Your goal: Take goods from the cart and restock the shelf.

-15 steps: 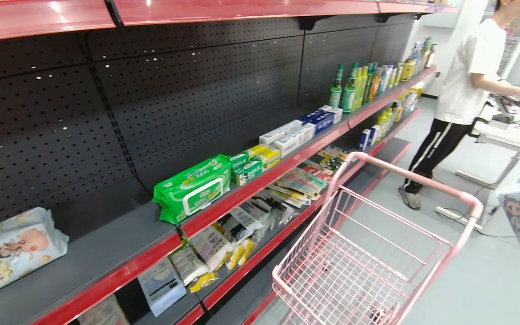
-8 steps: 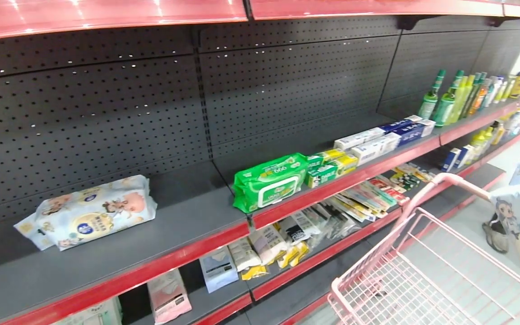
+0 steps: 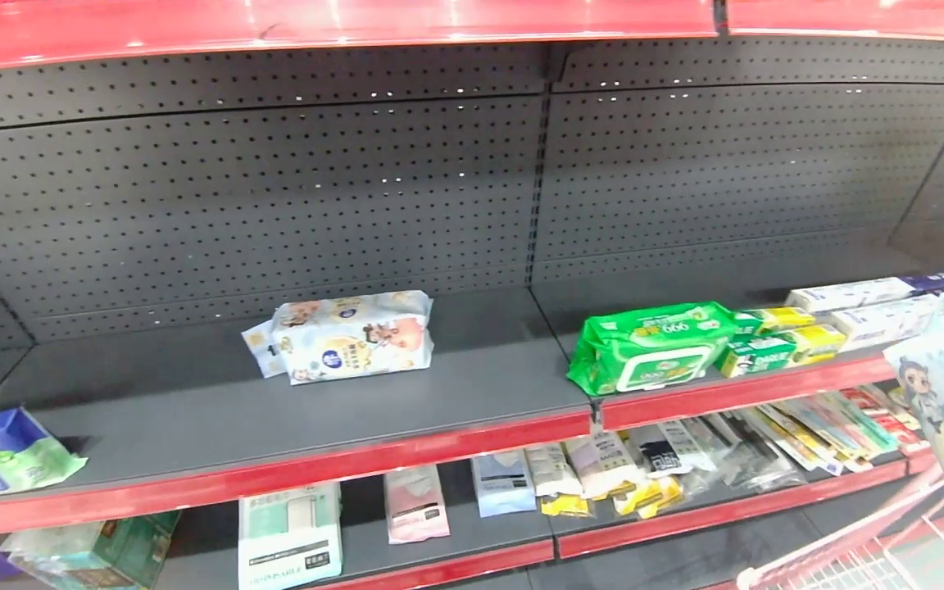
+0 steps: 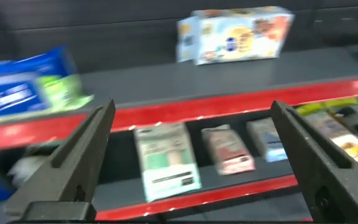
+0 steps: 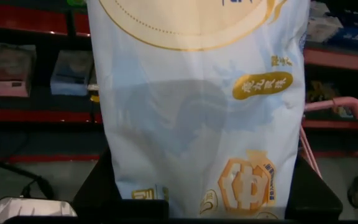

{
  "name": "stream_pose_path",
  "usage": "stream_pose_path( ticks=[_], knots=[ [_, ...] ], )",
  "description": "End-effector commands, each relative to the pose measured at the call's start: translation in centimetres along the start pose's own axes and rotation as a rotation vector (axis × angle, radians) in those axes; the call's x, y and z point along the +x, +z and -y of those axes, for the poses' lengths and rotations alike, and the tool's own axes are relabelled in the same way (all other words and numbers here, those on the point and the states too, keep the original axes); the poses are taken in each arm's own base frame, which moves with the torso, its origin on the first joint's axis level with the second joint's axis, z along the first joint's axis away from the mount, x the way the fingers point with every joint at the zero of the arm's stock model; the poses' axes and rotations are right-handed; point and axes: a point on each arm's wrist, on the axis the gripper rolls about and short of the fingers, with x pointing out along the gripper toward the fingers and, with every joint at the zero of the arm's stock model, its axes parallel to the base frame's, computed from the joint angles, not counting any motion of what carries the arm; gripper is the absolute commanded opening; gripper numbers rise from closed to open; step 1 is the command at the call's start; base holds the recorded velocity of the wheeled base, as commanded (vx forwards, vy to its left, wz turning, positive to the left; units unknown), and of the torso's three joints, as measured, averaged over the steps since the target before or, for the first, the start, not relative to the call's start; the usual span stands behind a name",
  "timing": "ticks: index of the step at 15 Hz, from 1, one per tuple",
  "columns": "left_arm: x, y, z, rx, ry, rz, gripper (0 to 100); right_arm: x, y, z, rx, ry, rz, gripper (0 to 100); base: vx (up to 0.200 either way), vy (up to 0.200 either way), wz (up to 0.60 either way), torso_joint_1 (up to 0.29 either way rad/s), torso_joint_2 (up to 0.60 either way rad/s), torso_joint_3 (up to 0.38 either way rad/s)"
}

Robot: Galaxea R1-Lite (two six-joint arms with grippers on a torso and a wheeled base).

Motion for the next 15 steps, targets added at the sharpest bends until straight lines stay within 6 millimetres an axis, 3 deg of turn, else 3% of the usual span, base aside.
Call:
stream_pose_path(
  ticks=[1,7,11,13,15],
  knots=[
    [0.0,0.0,0.0,0.000,0.000,-0.002,100,0.0,0.0,0.0,-0.001,0.001,0.000,0,0.000,0.000,0.60,0.002,0.00,0.007],
    [0.0,0.0,0.0,0.006,0.000,-0.002,100,-0.8,-0.6,0.2,0.013,-0.010,0.056,0,0.000,0.000,0.10,0.000,0.00,0.001],
    [0.1,0.0,0.1,0.011,-0.032,-0.014,100,-2.6,-2.7,0.3,0.064,0.086,0.209,0,0.000,0.000,0.00,0.000,0.00,0.000],
    [0.1,0.1,0.1,0.015,-0.041,-0.017,100,-2.8,-4.2,0.0,0.073,0.119,0.260,0,0.000,0.000,0.00,0.000,0.00,0.000],
    [0.0,0.6,0.1,0.045,-0.050,0.006,100,-2.9,-4.5,0.0,0.077,0.124,0.273,0,0.000,0.000,0.00,0.000,0.00,0.000]
  ],
)
